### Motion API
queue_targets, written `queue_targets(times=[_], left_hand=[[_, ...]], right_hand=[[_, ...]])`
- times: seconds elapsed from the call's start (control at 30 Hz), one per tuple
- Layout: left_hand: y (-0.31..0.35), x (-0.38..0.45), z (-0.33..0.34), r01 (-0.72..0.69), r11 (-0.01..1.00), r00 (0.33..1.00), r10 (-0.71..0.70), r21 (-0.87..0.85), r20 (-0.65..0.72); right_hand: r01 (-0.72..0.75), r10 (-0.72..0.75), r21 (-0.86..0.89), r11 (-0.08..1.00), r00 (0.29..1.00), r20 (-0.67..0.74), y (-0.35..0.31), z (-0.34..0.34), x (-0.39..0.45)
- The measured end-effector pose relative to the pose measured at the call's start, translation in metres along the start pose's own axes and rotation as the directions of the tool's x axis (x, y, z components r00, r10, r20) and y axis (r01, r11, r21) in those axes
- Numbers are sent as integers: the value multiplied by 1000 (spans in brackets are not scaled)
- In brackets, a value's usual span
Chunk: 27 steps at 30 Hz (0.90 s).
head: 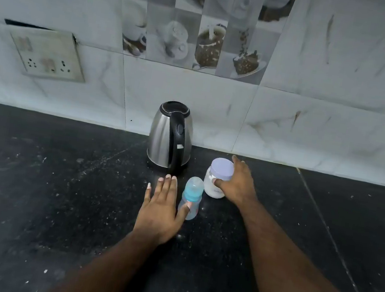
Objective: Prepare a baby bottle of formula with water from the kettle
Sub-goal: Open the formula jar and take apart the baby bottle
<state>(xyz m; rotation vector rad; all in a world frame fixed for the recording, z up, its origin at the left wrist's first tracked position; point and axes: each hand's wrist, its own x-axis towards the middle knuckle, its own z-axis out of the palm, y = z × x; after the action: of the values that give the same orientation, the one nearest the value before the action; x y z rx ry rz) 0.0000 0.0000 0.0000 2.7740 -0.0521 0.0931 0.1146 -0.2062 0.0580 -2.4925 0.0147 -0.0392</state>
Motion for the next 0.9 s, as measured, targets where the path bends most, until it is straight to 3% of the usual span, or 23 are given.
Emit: queue_targets(times=[0.13,0.27,0.47,0.53,0.63,0.7,0.8,0.9], left_hand=[[-2,0,5,54,994,998,-56,-93,-13],[3,-3,3,100,974,995,-104,-203,-10],[9,-8,-13,197,855,966,-252,-479,-52],[15,-7,-29,191,769,949,-303,-610,-84],[37,-10,-60,31,641,941,-278,-767,-195],[58,-13,-80,-59,506,948,-243,-861,-208],[85,-19,-99,-21,275,988,-144,-961,-63],[94,-30,-107,152,16,987,52,-988,153]], right_hand=[[60,-59,-4,998,990,129,4,1,20],[59,-60,81,995,998,13,13,6,16],[44,-49,187,981,999,21,17,-20,-6],[45,-52,295,954,999,14,11,-39,-14],[73,-85,392,917,996,15,-8,-72,-27],[109,-134,431,896,991,28,-26,-93,-35],[165,-213,506,847,976,39,-56,-120,-49],[206,-295,543,814,952,82,-79,-135,-63]])
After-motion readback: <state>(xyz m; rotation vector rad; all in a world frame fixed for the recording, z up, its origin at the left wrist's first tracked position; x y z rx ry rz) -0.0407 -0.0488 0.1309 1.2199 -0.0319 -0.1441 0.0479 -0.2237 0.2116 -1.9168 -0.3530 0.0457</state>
